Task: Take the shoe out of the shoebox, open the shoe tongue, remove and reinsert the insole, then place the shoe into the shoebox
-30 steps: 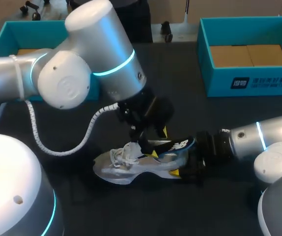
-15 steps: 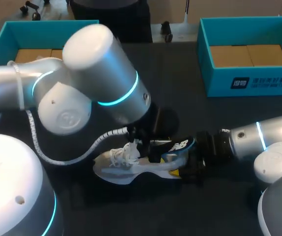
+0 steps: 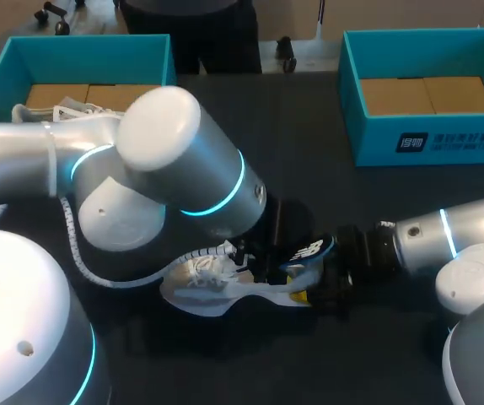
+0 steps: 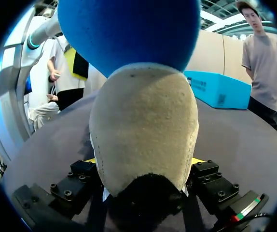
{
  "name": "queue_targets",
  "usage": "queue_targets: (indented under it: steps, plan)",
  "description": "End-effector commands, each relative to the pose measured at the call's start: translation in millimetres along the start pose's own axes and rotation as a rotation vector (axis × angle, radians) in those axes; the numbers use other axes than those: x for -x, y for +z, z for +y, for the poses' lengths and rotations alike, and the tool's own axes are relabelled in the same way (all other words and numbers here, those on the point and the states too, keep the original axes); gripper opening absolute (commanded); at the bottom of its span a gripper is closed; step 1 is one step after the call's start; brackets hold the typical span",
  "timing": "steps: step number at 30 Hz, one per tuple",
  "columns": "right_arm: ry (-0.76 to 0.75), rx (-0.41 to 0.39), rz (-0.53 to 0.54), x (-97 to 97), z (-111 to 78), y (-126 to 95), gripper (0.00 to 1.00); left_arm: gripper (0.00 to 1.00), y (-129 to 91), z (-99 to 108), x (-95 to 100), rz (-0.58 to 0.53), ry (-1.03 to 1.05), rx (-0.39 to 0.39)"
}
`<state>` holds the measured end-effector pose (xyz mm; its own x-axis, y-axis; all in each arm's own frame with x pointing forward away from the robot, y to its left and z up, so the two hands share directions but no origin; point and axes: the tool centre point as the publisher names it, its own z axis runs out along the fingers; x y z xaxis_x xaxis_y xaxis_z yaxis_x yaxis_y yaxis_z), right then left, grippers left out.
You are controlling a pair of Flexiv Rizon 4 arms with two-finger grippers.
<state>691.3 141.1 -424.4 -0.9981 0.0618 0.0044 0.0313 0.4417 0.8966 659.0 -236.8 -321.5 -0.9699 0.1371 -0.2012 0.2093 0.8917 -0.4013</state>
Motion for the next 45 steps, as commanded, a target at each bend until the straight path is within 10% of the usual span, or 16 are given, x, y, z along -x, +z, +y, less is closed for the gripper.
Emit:
queue_targets:
  steps: [1,27,30,31,45]
  plan:
    - [0.000,-0.003,-0.002,0.6,-1.7,3,0.00,0.69,12,-1,1.5,-0.014,0.000,-0.001]
    - [0.000,-0.003,-0.002,0.6,-1.7,3,0.00,0.33,27,9,10.7,-0.024,-0.039,0.003]
    - [0.000,-0.003,-0.002,0.6,-1.7,3,0.00,0.18,25,9,9.8,-0.022,-0.036,-0.005]
    - [0.000,-0.003,-0.002,0.6,-1.7,3,0.00,0.00,24,9,9.3,-0.021,-0.036,-0.007]
    - [0.000,-0.003,-0.002,0.6,-1.7,3,0.00,0.00,4,3,1.3,0.054,0.011,-0.108]
